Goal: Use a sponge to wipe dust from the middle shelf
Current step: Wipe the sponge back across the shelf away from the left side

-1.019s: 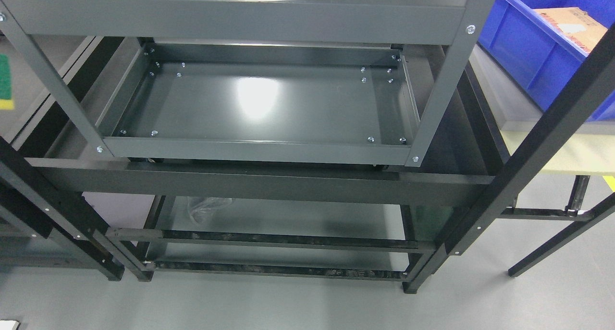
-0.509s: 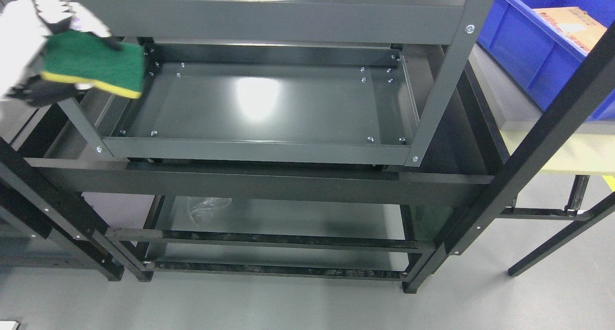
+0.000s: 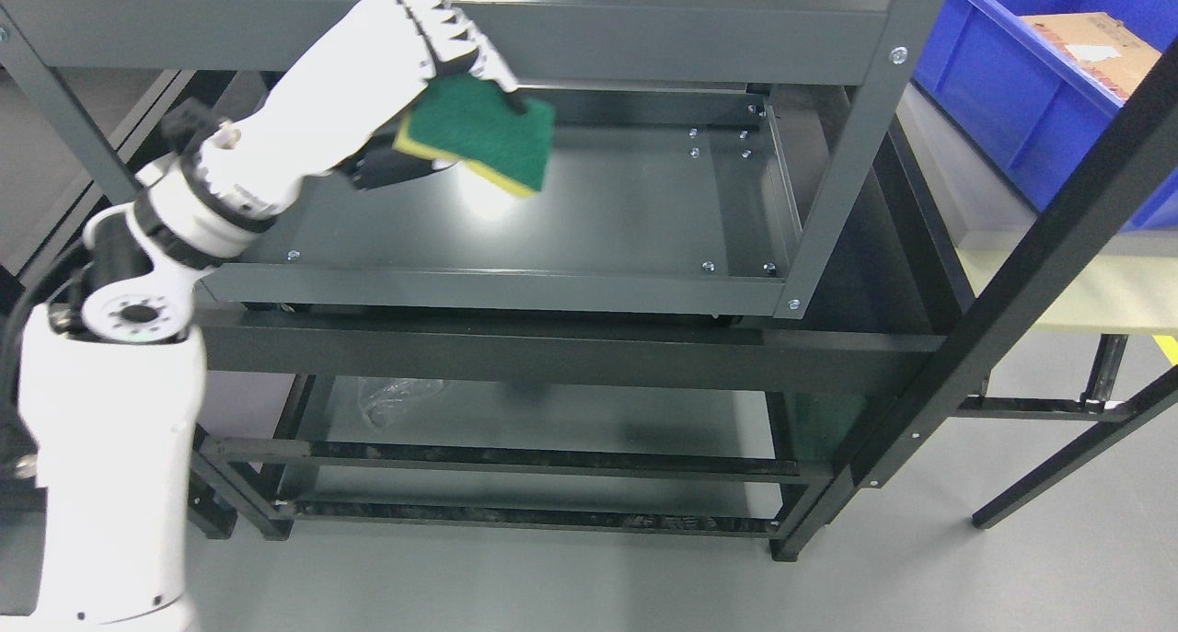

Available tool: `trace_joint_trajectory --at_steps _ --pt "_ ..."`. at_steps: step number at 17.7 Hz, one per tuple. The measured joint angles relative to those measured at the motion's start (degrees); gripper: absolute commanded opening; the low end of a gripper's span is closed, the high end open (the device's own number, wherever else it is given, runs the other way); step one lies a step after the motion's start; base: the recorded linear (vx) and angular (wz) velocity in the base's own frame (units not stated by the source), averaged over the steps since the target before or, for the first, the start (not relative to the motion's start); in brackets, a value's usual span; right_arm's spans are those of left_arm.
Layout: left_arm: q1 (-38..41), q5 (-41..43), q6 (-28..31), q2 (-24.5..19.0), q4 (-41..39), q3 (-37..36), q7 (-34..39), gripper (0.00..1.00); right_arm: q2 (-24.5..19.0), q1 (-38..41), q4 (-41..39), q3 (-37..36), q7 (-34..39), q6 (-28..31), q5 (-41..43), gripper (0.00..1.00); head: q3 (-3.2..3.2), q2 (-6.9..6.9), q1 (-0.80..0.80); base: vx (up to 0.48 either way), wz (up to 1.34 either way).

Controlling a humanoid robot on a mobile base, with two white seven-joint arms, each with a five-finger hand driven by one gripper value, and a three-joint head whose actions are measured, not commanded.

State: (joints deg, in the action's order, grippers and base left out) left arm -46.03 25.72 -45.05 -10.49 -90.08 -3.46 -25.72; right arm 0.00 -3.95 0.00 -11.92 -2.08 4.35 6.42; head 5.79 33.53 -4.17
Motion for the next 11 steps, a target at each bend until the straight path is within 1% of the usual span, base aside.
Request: trace_joint_trajectory --at_steps 3,7,11 --pt "-1.82 2.84 0.00 2.74 0.36 -5.17 2.48 0.00 0.00 0.00 0.00 0.00 0.00 0.00 0.00 1.00 0.00 0.00 0.00 0.000 0.00" --pt "-3.03 4.69 0.00 5.23 1.27 -11.84 5.26 0.00 0.00 0.00 0.00 0.00 0.00 0.00 0.00 1.00 0.00 0.00 0.00 0.000 0.00" --pt "-2.43 5.15 0.00 6.85 2.14 -15.76 6.38 0.00 0.00 -0.01 0.00 0.00 0.00 0.00 0.00 1.00 0.00 0.00 0.00 0.000 0.00"
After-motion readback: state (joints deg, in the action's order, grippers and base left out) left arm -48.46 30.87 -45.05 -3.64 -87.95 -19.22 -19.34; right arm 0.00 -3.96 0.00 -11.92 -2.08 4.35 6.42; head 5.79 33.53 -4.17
